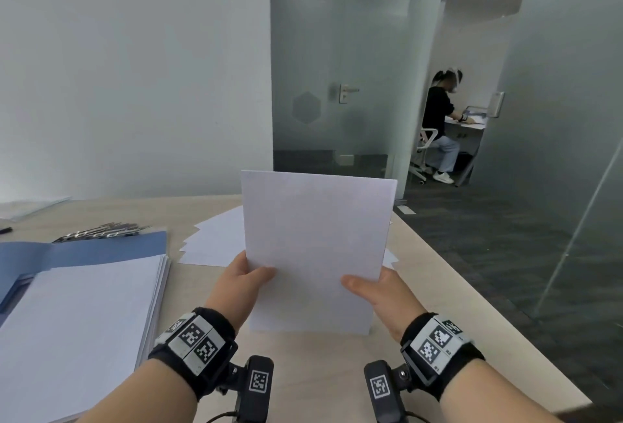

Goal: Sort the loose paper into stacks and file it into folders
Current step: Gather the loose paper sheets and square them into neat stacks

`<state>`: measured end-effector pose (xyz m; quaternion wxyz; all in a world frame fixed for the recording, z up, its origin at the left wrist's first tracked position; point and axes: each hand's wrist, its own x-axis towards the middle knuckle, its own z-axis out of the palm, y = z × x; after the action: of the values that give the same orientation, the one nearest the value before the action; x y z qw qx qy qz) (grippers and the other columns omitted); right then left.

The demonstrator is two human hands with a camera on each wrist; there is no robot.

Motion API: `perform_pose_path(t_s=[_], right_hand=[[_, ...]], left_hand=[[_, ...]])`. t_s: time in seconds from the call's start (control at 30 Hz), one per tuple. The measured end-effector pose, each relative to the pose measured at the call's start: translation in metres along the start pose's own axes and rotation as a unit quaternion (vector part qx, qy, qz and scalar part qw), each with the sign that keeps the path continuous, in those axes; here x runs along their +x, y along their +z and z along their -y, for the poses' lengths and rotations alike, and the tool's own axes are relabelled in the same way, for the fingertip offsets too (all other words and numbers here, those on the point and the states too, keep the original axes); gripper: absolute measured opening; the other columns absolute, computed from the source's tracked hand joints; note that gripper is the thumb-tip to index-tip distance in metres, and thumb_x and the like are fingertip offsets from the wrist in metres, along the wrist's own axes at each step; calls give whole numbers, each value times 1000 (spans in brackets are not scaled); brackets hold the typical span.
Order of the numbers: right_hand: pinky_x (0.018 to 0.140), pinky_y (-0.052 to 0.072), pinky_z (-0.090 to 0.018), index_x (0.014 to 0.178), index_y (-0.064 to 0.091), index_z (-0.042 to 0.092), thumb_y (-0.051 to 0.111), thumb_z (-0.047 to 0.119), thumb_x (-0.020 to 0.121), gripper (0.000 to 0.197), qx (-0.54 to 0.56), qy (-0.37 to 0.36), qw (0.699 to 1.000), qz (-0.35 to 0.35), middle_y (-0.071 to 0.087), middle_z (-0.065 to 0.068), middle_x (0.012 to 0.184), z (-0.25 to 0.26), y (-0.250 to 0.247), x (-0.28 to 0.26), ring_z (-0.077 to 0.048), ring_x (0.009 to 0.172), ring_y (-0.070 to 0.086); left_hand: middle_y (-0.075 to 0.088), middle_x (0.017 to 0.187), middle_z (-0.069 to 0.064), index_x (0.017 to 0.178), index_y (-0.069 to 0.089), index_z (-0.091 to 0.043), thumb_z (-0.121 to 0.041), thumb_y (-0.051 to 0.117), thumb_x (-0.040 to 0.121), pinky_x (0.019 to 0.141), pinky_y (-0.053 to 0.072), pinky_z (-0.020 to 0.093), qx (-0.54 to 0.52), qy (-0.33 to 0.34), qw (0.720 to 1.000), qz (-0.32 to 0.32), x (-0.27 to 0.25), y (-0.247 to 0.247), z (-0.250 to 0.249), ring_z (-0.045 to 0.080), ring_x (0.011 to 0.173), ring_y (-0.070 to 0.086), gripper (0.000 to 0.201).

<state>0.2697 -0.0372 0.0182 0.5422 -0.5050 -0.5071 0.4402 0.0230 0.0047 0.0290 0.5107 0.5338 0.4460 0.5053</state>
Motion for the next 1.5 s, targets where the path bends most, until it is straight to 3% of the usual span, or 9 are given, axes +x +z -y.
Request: perform_pose_path(t_s=[0.23, 0.47, 0.63, 0.7, 0.93, 1.03, 1.17, 1.37, 1.5], right_hand=[[102, 52, -47, 108, 74, 16, 78, 43, 74, 43, -75, 18, 997, -5, 78, 2, 104, -5, 1, 5, -17, 101, 73], [95, 55, -32, 109, 74, 21, 72, 20, 92, 17, -120, 53, 991, 20, 78, 9, 104, -15, 3, -5, -10, 100, 73], [98, 54, -35, 103, 73, 20, 73, 21, 91, 12, -156, 67, 985, 18, 78, 8, 100, -18, 12, -5, -9, 97, 72], [99, 54, -38, 104, 74, 19, 72, 23, 92, 13, -154, 62, 986, 24, 78, 7, 99, -11, 21, -2, -11, 97, 73], [66, 46, -31, 104, 64, 15, 50, 18, 91, 20, -66, 50, 995, 58, 69, -1, 87, 4, 87, 2, -19, 76, 64], [65, 47, -38, 106, 61, 7, 52, 19, 88, 24, -57, 58, 993, 83, 67, -11, 89, 0, 129, 6, -23, 77, 64], [67, 51, -44, 102, 68, 10, 60, 16, 92, 15, -39, 69, 990, 115, 74, -14, 96, -6, 186, 10, -25, 77, 69], [45, 42, -18, 99, 68, 3, 61, 10, 96, 11, -78, 71, 982, 154, 74, -8, 88, -17, 263, 15, -7, 58, 65], [64, 53, -29, 95, 71, 6, 66, 13, 93, 9, -112, 63, 977, 169, 77, -7, 90, -29, 297, 20, -18, 78, 73]], left_hand=[[78, 104, 2, 114, 70, -16, -1, 58, 93, 84, 54, 37, -12, -16, 1000, -9, 1, 3, 7, 24, 98, 73, 28], [79, 100, 2, 108, 72, -15, -1, 60, 85, 89, 53, 40, 16, -48, 999, -11, -2, -7, 25, 27, 102, 71, 29], [79, 99, -2, 107, 72, -19, 1, 53, 92, 87, 54, 38, 26, -71, 997, -3, -12, -16, 32, 25, 102, 72, 31], [79, 98, 1, 106, 72, -20, -10, 56, 81, 85, 57, 42, 28, -66, 997, -9, -14, -25, 24, 28, 99, 72, 31], [77, 100, 6, 110, 66, -22, -3, 53, 88, 81, 60, 46, 45, -71, 993, -87, -32, -95, 3, 28, 88, 74, 32], [74, 101, 8, 109, 59, -23, -13, 54, 81, 84, 59, 53, 91, -82, 983, -139, -43, -136, 0, 32, 89, 72, 30], [69, 106, 2, 118, 56, -22, -2, 46, 89, 91, 56, 51, 163, -114, 961, -195, -62, -192, -3, 29, 95, 67, 37], [76, 96, 0, 115, 63, -25, 5, 47, 87, 76, 61, 40, 219, -145, 938, -226, -84, -267, 2, 26, 84, 73, 45], [77, 92, -2, 118, 66, -24, 5, 51, 85, 70, 59, 32, 248, -161, 924, -241, -88, -300, 6, 23, 80, 74, 47]])
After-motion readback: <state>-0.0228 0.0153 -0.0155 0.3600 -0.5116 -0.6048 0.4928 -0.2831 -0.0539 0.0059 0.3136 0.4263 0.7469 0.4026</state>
